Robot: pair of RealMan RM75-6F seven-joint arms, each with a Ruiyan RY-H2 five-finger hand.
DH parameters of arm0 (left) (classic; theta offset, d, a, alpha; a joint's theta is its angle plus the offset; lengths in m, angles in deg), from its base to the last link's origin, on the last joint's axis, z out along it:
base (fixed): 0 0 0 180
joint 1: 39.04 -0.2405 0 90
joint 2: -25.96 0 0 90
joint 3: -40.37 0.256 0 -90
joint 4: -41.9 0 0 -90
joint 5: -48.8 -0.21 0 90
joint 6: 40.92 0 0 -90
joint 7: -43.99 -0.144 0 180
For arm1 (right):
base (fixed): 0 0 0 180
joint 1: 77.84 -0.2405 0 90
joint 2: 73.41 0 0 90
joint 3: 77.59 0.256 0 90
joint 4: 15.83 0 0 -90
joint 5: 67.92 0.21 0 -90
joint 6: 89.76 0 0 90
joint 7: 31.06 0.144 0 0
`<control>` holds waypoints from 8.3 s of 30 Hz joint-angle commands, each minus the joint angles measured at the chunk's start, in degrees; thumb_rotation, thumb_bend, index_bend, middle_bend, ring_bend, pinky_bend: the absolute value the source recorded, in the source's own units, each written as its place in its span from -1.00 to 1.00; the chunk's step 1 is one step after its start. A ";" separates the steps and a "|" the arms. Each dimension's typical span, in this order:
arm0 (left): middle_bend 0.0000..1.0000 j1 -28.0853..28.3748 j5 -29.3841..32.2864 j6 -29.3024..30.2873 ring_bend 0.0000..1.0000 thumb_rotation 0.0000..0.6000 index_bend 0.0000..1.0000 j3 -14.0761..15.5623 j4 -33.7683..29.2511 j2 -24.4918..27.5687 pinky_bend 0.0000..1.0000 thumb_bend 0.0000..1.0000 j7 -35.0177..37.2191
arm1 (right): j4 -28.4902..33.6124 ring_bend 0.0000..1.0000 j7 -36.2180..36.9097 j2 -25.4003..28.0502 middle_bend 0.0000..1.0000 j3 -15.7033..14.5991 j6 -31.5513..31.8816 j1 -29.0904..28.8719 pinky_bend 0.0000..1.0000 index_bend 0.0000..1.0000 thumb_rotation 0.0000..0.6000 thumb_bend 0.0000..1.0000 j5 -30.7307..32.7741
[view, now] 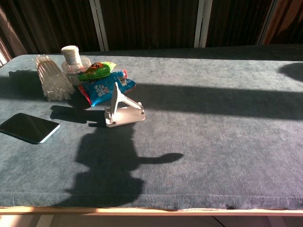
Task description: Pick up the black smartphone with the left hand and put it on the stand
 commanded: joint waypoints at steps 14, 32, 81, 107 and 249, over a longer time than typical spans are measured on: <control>-1.00 14.97 -6.84 -17.68 -1.00 1.00 -1.00 1.05 13.25 0.88 -1.00 -0.22 13.90 | 0.46 -1.00 0.04 0.01 -1.00 -1.19 0.69 0.51 -1.00 -1.00 1.00 -0.51 -2.14; -1.00 23.35 11.54 -38.02 -1.00 1.00 -1.00 -1.45 7.82 -3.37 -1.00 -0.38 -14.82 | 0.96 -1.00 -1.07 -0.05 -1.00 -1.83 -1.53 -0.30 -1.00 -1.00 1.00 -0.51 -2.22; -0.72 31.90 20.96 -43.16 -1.00 1.00 -0.83 -1.39 16.40 -13.74 -1.00 -0.42 -13.67 | 0.99 -1.00 0.18 0.39 -1.00 -1.71 -0.78 0.01 -1.00 -1.00 1.00 -0.51 -2.26; 1.00 28.79 22.73 -37.85 0.47 1.00 0.70 -3.11 19.77 -16.31 -0.55 -0.13 -2.18 | 0.98 -1.00 0.60 0.58 -1.00 -1.87 -0.51 0.22 -1.00 -1.00 1.00 -0.51 -2.58; 1.00 29.05 10.71 -14.00 0.35 1.00 0.72 -17.89 38.01 -54.07 -0.72 -0.08 57.65 | 0.55 -1.00 4.45 2.53 -1.00 -3.13 -1.26 0.03 -1.00 -1.00 1.00 -0.51 -4.04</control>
